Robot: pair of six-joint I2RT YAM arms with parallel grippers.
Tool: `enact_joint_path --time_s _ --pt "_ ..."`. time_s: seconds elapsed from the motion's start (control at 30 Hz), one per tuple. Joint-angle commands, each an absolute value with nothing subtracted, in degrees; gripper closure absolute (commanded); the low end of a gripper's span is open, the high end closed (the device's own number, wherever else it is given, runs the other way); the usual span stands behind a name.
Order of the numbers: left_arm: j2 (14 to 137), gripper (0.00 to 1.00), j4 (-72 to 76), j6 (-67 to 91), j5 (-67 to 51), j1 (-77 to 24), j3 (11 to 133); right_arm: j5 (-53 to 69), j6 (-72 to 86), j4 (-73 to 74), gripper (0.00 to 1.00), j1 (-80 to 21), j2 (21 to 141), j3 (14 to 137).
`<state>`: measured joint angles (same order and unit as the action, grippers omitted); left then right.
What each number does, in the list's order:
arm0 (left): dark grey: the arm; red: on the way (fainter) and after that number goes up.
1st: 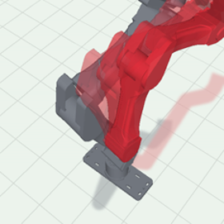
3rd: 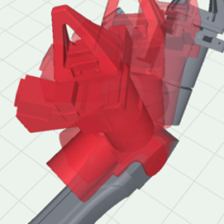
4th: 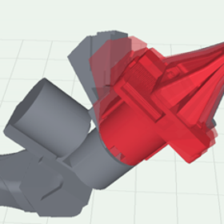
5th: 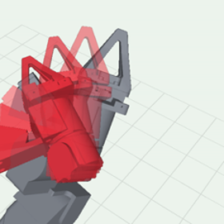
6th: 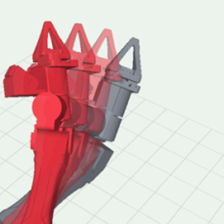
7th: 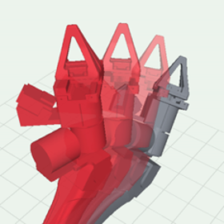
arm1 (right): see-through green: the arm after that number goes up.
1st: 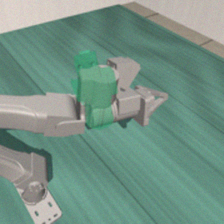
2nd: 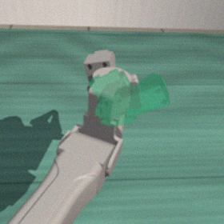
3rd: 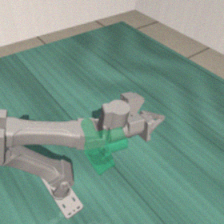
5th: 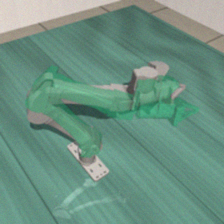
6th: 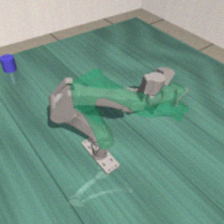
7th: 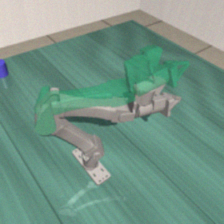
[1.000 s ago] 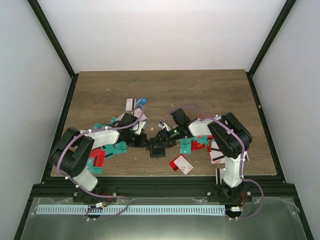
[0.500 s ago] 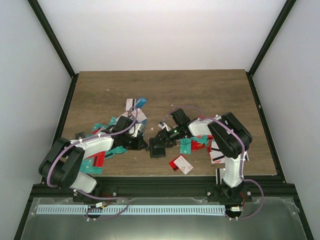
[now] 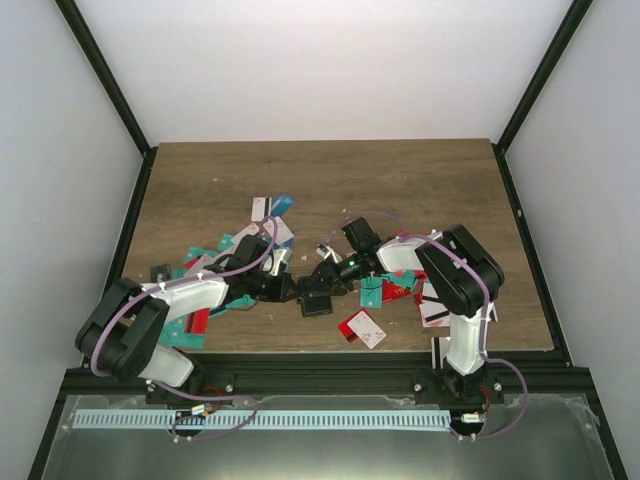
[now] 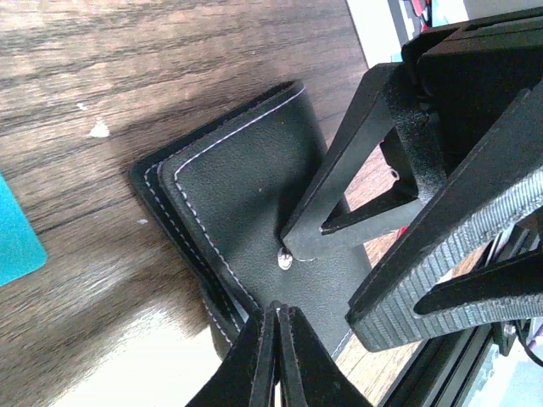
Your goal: Put the credit cards into the card holder
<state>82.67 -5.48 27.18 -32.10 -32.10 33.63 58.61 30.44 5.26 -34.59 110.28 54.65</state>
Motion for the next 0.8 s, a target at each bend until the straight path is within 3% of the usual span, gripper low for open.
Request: enact_joint_path --time_s 0.0,0.77 --pt "84.28 0.96 -2.64 27.21 -35.85 -32.48 33.8 54.14 28.44 10.28 0.51 -34.75 113.24 53.07" --pt "89.39 0.96 5.42 28.49 -44.84 -32.5 35.68 58.79 25.21 4.39 0.65 -34.63 107.96 49.27"
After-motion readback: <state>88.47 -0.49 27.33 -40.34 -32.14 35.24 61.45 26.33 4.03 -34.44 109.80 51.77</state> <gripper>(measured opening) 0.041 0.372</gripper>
